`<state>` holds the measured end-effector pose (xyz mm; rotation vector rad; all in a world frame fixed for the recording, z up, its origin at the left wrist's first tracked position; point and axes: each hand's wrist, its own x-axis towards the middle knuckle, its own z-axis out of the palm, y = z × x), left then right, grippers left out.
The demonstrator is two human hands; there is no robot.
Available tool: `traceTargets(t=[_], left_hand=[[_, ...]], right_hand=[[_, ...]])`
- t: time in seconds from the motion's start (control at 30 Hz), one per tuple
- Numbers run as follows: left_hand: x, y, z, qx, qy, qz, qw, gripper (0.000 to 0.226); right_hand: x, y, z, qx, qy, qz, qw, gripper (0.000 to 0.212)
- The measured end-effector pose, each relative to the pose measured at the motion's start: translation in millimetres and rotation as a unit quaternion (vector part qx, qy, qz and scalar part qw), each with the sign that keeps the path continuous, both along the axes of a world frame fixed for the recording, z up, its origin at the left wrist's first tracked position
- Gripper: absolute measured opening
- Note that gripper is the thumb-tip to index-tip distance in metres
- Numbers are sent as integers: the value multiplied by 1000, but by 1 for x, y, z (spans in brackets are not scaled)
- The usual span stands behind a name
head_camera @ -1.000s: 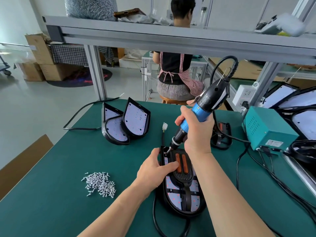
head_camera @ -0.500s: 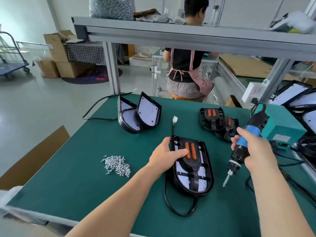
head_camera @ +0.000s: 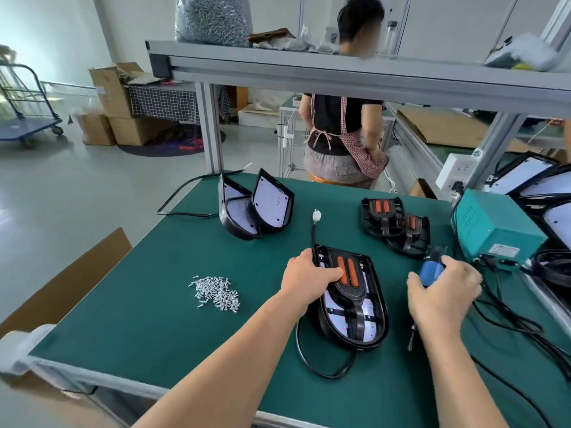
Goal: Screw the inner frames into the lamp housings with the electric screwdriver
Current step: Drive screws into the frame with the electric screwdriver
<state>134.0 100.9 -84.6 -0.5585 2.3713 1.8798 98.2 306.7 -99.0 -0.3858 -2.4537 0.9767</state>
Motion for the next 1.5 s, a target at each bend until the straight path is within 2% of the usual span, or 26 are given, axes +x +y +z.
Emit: traceTargets(t=[0.07, 0.13, 0.23, 0.3, 0.37, 0.43, 0.5, 0.57, 0.63, 0.7, 0.83, 0.97, 1.1, 1.2, 1.27, 1.5], left_hand=[[-5, -1, 0, -1, -9, 2, 1000, 38], [-10, -1, 0, -3, -13, 6, 1000, 39], [-11, 0, 0, 11, -6, 17, 1000, 38], [-12, -5, -2, 46, 2, 30, 998, 36], [-11, -11, -3, 88, 11, 38, 995, 36], [-10, -15, -2, 125, 14, 42, 991, 37], [-9, -14, 1, 160, 12, 44, 986, 46], [-7, -12, 3, 208, 4, 48, 977, 55], [-6, -11, 4, 248, -5, 28, 968, 48], [-4, -12, 4, 244, -9, -9, 970, 43], [-3, -9, 2, 171, 2, -45, 984, 62], [-2, -11, 0, 210, 3, -74, 975, 55], [-2, -9, -5, 207, 49, -13, 977, 58], [-4, -7, -10, 138, 80, 41, 986, 49], [-4, -9, -18, 96, 109, 60, 988, 47], [5, -11, -28, 66, 154, 11, 986, 39]], right_hand=[[16, -24, 2, -1, 23, 102, 995, 58], [26, -48, -2, -8, -38, 195, 980, 62], [30, -64, -6, -32, -119, 235, 964, 67], [29, -64, -5, -140, -137, 236, 952, 72], [28, -62, -8, -301, -149, 236, 912, 71], [27, -60, -12, -445, -162, 244, 846, 57], [27, -59, -14, -551, -156, 257, 778, 40], [28, -61, -12, -610, -149, 267, 731, 34], [29, -62, -12, -630, -155, 283, 707, 37], [31, -60, -12, -637, -167, 298, 691, 42], [32, -52, -11, -661, -166, 306, 665, 47], [34, -55, -9, -689, -144, 303, 642, 45], [37, -54, -5, -682, -120, 288, 661, 48], [39, -54, -2, -666, -114, 287, 679, 51], [41, -52, 0, -667, -100, 293, 678, 54], [48, -38, 16, -637, -57, 343, 688, 56]])
